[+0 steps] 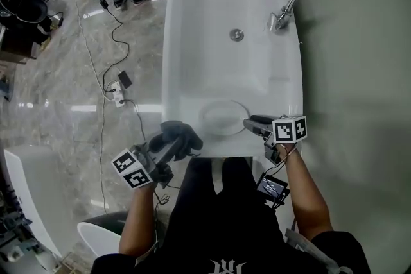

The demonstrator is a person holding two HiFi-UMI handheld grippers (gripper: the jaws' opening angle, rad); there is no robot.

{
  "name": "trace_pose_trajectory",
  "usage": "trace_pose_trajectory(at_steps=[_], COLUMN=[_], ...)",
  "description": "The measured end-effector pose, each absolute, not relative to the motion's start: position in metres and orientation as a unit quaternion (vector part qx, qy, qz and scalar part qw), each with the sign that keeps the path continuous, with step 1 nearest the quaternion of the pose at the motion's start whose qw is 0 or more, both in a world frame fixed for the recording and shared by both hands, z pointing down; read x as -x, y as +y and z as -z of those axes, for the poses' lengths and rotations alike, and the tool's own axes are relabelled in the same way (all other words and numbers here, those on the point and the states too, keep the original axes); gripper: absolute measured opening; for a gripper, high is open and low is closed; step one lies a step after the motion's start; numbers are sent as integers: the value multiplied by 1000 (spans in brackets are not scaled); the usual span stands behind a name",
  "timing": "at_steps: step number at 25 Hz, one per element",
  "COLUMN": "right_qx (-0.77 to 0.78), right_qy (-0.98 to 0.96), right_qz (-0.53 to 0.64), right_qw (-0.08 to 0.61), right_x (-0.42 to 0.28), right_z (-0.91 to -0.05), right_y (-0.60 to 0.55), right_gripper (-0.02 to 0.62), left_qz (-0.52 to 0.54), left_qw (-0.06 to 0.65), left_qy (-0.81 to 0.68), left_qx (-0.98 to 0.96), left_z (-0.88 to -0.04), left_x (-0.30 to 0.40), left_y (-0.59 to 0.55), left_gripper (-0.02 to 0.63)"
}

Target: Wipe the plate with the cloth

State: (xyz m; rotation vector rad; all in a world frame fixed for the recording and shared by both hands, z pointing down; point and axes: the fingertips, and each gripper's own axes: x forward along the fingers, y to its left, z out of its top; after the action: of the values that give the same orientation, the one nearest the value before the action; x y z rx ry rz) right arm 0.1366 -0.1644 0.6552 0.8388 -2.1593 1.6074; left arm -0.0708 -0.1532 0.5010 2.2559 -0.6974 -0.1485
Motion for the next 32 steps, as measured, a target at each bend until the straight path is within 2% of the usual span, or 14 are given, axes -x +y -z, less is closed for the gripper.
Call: trace_pose_trajectory(at_steps=[2,10,17,22,32], right_qx=[-288,-269,-239,-234,-238], right_qy=[-755,-748,-738,-733,-745], right_qz=[-562,-580,-606,-608,-609], right_qw=[174,179,176,195,133], right_x=[-133,-130,-117,-119,-117], right_z=[-662,-668,-674,-681,-652], right_y=[-167,-171,-171,-169,-168], right_gripper=[189,186,133,41,11], left_qz=[57,55,54,57,65], left_qw=[382,391,394,393,383], left_qy=[-271,-271,-274,-282,-281], left_qx=[-882,-878,-876,-873,-878], left_z=[-506,-512,-519,-517,-509], left_x=[71,67,70,76,81], left_y=[-160,-169,-171,-169,-159], left_gripper=[64,64,64,64,64])
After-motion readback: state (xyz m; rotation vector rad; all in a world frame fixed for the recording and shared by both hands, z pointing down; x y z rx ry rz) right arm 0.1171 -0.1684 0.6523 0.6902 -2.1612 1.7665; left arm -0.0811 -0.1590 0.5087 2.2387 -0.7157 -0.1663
